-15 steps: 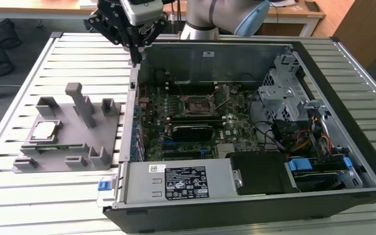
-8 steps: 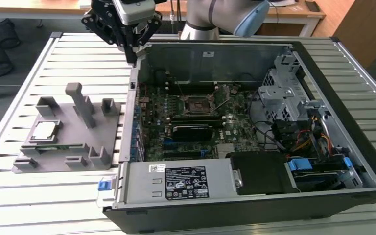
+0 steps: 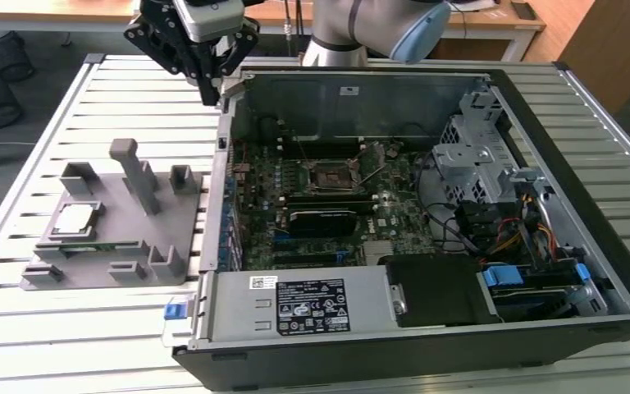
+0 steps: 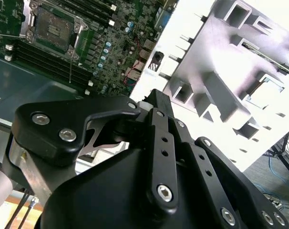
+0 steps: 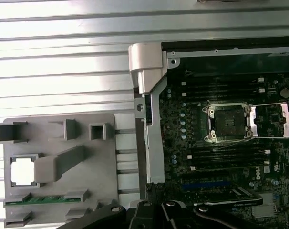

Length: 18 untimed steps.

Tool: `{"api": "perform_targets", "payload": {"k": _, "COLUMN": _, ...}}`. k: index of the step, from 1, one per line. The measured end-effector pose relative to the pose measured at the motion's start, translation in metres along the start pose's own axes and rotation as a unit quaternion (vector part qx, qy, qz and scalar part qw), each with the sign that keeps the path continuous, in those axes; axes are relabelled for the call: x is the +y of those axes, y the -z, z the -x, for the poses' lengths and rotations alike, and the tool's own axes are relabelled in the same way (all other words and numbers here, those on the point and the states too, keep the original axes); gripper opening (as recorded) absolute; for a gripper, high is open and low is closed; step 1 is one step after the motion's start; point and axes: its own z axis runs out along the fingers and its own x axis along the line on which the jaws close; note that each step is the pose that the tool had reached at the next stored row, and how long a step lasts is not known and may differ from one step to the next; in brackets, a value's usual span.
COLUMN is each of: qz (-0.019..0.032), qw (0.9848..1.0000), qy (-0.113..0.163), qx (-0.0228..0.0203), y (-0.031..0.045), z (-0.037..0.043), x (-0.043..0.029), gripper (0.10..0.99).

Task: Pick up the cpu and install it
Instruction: 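Reach for the cpu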

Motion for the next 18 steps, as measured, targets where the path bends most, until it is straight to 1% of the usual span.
{"api": "perform_targets", "payload": {"k": 10, "qz": 0.0000, "qw": 1.0000, "qy": 0.000, "qx": 0.0000, "y": -0.0004, "z": -0.0135, "x": 0.0008, "gripper": 0.106}}
{"api": "perform_targets", "payload": {"k": 18, "qz": 0.0000, "qw": 1.0000, "qy": 0.000, "qx": 0.0000, "y": -0.0007, "z": -0.0261, "x": 0.0013, "gripper": 0.106}}
